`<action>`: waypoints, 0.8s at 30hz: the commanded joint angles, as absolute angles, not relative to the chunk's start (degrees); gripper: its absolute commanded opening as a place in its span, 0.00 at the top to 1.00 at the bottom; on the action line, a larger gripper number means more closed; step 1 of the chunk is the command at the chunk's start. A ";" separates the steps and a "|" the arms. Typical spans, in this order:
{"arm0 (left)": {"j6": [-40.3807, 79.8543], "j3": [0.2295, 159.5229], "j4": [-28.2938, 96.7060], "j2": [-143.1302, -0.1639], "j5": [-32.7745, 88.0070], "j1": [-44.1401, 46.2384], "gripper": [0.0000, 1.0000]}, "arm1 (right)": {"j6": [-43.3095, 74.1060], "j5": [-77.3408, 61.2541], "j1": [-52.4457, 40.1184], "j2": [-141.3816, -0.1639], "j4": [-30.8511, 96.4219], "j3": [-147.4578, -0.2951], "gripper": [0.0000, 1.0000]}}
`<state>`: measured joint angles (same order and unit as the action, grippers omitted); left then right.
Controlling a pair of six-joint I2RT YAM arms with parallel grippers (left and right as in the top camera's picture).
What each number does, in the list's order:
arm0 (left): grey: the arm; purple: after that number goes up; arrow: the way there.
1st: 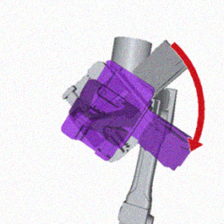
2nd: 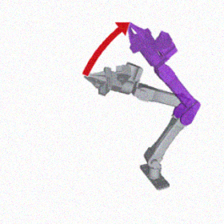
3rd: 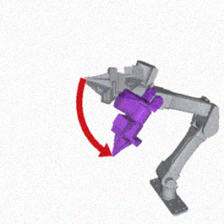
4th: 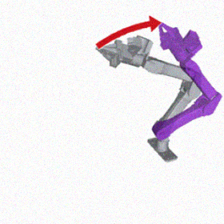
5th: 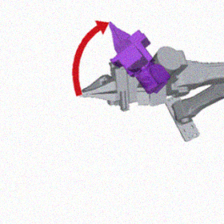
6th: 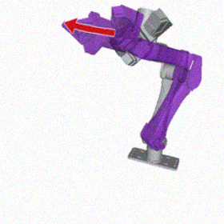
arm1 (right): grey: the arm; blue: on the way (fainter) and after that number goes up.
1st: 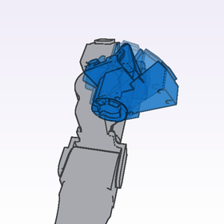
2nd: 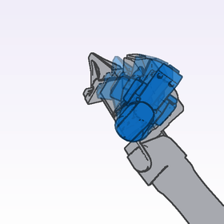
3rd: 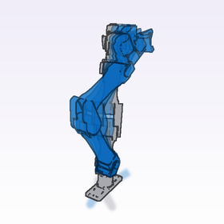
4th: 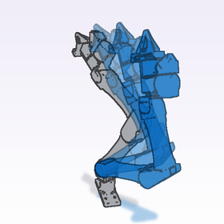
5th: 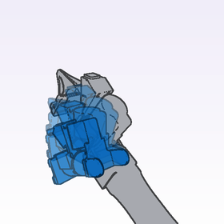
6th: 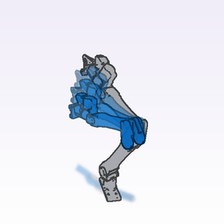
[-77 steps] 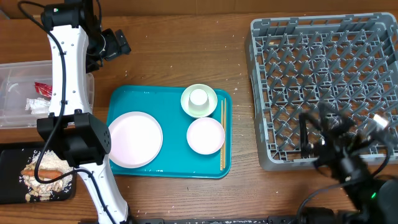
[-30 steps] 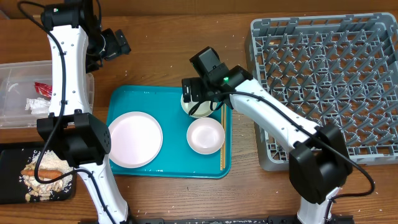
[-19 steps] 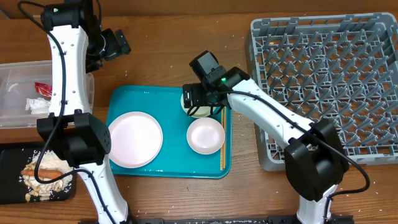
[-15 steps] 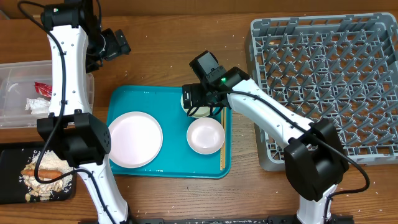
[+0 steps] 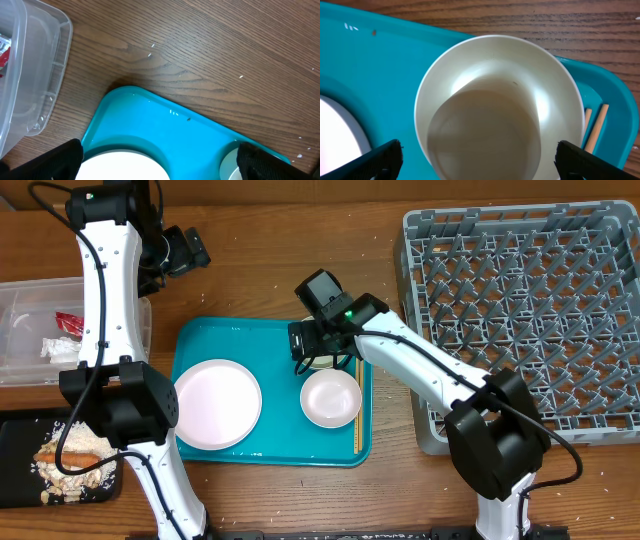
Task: Sort waste into correct bins and load items into the dishwasher
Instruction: 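Reach the right gripper to the white cup and grasp it, then carry the white cup right and place it in the dish rack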
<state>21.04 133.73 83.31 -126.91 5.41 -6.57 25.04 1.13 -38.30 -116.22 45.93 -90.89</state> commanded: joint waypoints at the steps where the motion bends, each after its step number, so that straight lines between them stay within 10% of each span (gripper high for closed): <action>1: 21.45 133.71 83.33 -126.91 5.80 -6.31 0.00 | 23.77 3.40 -38.50 -117.14 45.10 -90.70 0.03; 24: 21.45 133.71 83.33 -126.91 5.78 -6.31 0.00 | 25.54 3.81 -38.87 -115.52 51.44 -96.60 0.40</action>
<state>21.04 133.73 83.31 -126.91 5.41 -6.57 24.43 3.62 -38.46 -116.90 50.28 -93.25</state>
